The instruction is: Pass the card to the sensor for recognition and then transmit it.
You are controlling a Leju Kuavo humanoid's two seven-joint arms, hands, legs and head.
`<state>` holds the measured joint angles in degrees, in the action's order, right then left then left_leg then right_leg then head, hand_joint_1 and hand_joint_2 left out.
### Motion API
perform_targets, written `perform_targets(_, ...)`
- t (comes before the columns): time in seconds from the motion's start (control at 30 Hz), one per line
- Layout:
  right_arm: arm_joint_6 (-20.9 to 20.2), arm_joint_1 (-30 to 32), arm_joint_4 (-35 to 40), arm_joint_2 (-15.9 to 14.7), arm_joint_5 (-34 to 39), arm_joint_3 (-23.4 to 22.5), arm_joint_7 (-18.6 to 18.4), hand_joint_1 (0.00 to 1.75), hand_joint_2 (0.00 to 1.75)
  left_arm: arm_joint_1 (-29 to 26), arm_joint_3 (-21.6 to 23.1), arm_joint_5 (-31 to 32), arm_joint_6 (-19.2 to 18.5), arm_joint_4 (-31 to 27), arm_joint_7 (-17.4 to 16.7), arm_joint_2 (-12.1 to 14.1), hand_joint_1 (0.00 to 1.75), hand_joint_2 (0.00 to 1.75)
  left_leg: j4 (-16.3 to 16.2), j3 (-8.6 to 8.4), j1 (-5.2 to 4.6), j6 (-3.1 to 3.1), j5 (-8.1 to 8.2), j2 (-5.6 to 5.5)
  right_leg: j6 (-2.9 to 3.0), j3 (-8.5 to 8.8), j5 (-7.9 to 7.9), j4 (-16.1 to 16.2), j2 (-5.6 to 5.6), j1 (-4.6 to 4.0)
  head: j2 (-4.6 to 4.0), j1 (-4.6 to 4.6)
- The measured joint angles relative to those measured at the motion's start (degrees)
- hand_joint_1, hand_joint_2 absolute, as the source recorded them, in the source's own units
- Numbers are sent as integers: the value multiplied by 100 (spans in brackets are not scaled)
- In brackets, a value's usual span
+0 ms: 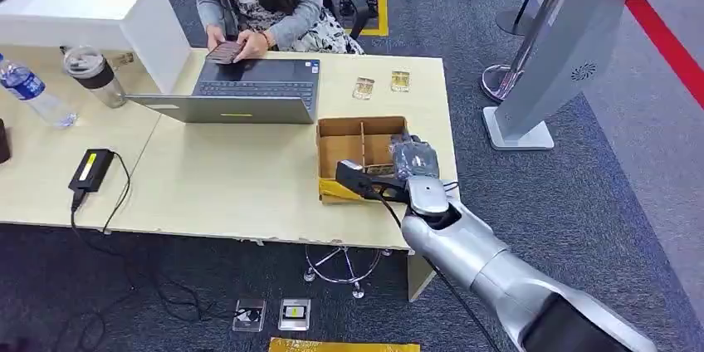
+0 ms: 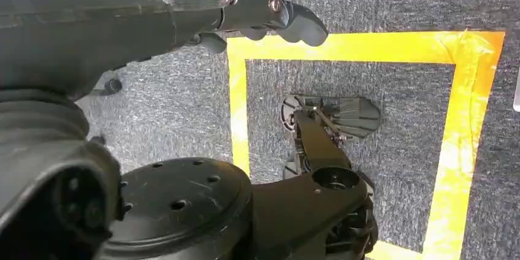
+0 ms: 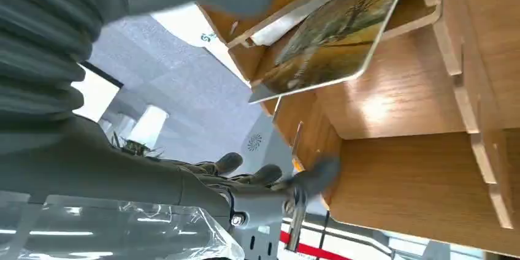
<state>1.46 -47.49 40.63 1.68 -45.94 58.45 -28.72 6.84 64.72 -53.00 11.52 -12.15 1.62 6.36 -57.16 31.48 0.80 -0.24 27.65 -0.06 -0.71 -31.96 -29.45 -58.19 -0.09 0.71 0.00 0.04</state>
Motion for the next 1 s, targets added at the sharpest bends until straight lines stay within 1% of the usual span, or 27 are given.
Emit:
perform_targets(0.37, 0, 47, 0, 0, -6, -4, 11, 0, 175, 0, 0, 0, 0, 0, 0, 0, 0, 0, 0, 0, 0, 0, 0, 0, 0, 0, 0, 0, 1, 0, 0, 0)
perform_targets(0.4, 0, 48, 0, 0, -13, -4, 9, 10, 175, 0, 0, 0, 0, 0, 0, 0, 0, 0, 0, 0, 0, 0, 0, 0, 0, 0, 0, 0, 1, 0, 0, 0)
perform_targets(0.43, 0, 49, 0, 0, -22, -4, 9, 175, 175, 0, 0, 2, 0, 0, 0, 0, 0, 0, 0, 0, 0, 0, 0, 0, 0, 0, 0, 0, 0, 0, 0, 0)
perform_targets(1.0, 79, 69, 0, 0, -114, -26, 17, 175, 175, 0, 0, 22, 0, 0, 0, 0, 0, 0, 0, 0, 0, 0, 0, 0, 0, 1, 0, 0, 0, 0, 0, 0)
